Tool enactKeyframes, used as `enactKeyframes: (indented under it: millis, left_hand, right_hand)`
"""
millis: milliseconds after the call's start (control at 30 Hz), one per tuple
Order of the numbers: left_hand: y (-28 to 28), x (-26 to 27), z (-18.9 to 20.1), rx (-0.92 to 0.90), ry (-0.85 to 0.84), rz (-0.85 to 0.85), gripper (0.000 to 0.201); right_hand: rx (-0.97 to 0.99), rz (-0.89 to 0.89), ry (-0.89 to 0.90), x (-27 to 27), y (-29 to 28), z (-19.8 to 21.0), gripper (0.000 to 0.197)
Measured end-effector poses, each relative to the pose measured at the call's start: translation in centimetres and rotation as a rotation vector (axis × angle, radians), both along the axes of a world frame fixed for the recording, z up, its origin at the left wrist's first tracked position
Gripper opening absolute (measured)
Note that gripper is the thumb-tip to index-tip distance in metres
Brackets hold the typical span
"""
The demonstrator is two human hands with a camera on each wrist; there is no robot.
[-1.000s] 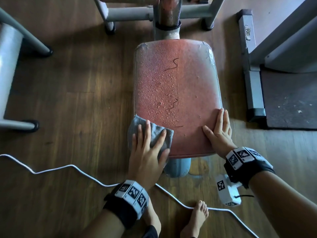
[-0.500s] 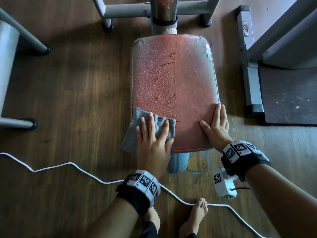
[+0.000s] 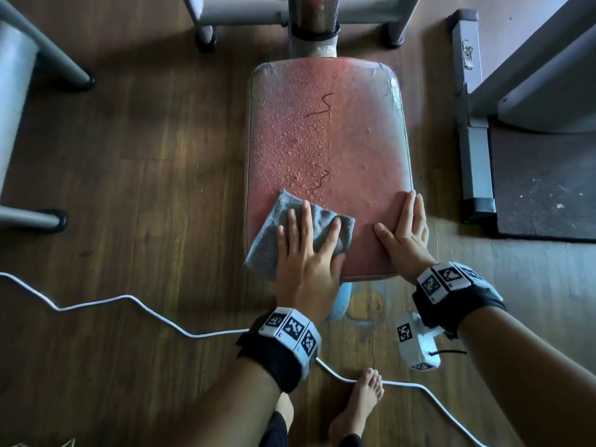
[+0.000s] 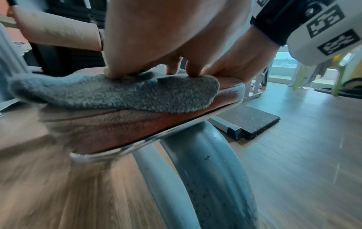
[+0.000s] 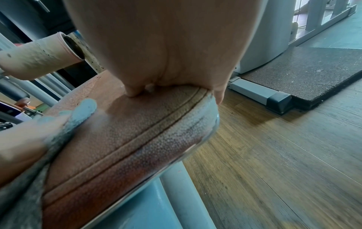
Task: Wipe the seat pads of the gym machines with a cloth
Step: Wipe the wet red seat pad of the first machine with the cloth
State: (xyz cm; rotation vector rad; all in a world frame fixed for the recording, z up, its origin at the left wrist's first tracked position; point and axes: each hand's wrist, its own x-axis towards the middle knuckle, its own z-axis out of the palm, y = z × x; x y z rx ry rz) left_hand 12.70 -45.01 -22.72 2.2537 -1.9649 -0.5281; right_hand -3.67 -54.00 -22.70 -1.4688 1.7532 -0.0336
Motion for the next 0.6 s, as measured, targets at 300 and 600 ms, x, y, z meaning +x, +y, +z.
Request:
enactKeyframes:
  millis: [300,600]
  left_hand:
    - [1.9,0.0,-0.2,-0.001,0.005,0.111,0.056]
    - [1.2,0.4,-0.6,-0.026,0.006,0.177,0.057]
  right_hand:
    - [0.017,0.005,-0.009,-0.1,-0.1,0.0,0.084]
    - [-0.007,0.004,-0.01,-0.2,-0.1,-0.4,0.084]
